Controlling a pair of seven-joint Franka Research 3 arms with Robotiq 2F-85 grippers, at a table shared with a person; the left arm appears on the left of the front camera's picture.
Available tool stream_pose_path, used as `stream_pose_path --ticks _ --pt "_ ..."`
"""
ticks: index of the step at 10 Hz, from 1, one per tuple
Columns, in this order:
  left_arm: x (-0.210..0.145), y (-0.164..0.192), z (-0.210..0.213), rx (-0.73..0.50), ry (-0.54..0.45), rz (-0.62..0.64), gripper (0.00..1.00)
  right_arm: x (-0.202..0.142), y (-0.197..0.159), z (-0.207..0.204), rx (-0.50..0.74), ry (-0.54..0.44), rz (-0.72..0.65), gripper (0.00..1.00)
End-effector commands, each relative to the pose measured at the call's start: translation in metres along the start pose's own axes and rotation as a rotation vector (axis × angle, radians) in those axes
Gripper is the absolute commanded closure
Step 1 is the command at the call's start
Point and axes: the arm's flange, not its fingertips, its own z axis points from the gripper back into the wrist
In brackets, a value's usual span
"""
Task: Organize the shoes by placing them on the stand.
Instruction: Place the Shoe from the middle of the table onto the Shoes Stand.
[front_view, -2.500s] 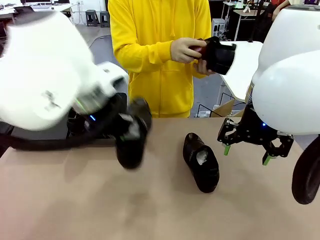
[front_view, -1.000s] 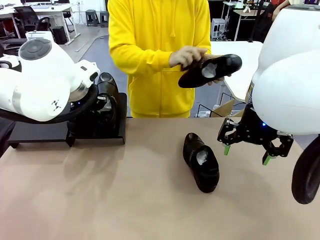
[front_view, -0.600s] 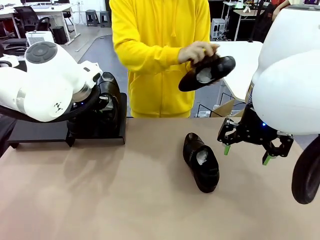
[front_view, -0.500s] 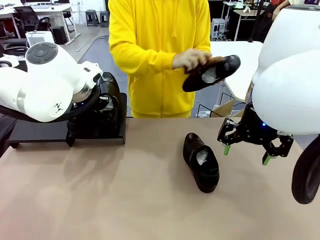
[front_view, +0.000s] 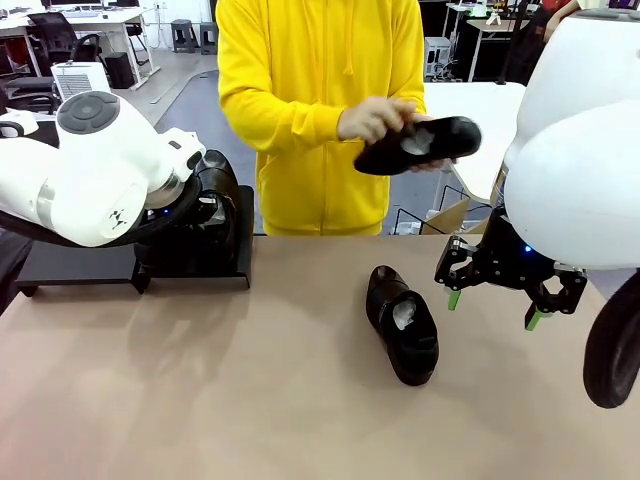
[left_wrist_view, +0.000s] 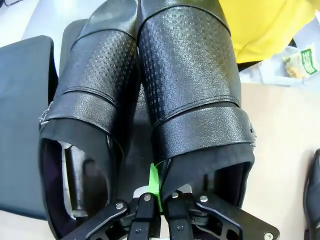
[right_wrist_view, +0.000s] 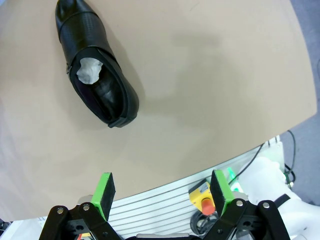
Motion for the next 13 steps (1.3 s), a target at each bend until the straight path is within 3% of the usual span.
stream_pose_path --ticks 1,3,8,12,13 --pt "0.006 -0.004 -0.002 0.015 -0.002 0.009 0.92 0.003 0.001 0.000 0.035 0.016 0.020 0.00" --pt "0.006 -0.005 0.000 0.016 -0.007 -0.003 0.54 0.003 0.001 0.000 0.035 0.016 0.020 0.00" --pt "0.011 -0.006 0.032 0.015 -0.095 0.010 0.54 0.003 0.001 0.000 0.035 0.016 0.020 0.00" --pt "-0.003 -0.011 0.108 -0.002 -0.126 0.026 0.54 0.003 0.001 0.000 0.035 0.016 0.020 0.00" --pt "0.017 -0.012 0.066 -0.012 -0.112 0.008 0.54 0.003 0.001 0.000 0.035 0.016 0.020 0.00"
